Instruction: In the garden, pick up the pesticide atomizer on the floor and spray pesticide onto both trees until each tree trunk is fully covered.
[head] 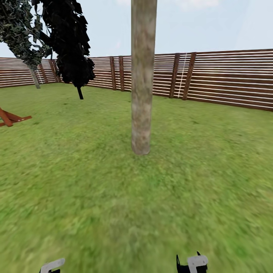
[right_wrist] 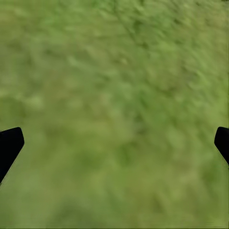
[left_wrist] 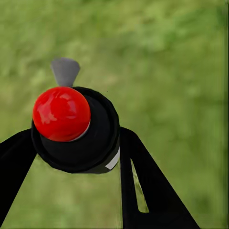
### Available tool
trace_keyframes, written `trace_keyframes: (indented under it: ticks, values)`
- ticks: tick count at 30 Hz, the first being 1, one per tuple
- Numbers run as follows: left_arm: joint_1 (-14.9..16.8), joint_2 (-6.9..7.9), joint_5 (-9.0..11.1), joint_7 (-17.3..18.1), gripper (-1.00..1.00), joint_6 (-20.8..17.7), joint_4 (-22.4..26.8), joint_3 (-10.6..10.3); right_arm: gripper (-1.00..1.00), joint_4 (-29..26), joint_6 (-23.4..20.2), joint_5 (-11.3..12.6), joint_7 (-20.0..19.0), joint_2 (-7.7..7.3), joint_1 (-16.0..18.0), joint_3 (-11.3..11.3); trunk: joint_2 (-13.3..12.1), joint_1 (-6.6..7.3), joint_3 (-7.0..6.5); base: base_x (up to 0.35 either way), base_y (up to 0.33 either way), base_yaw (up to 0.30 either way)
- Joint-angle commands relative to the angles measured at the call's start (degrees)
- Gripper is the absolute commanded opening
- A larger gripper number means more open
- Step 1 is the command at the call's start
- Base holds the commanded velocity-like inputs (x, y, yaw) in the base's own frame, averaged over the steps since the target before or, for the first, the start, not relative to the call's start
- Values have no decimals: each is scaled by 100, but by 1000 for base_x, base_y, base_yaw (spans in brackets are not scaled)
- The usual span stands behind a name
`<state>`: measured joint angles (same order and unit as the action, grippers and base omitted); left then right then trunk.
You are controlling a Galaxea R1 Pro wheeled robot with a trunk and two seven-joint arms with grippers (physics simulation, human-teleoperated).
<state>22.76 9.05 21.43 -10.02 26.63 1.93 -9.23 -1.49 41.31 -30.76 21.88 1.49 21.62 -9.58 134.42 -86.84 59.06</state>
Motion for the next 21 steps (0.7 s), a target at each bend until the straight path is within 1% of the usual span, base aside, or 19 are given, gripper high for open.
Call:
trace_keyframes:
  ticks: [1, 21]
  values:
    - [0, 0, 1, 0, -100, 0, 0, 0, 100, 0, 0, 0, 0, 0, 0, 0, 0, 0, 0, 338, 0, 0]
    - [0, -9, 9, 8, -100, -6, 5, 0, 100, -74, 4, 26, 15, 7, 0, -17, 0, 0, 0, 338, 0, 0]
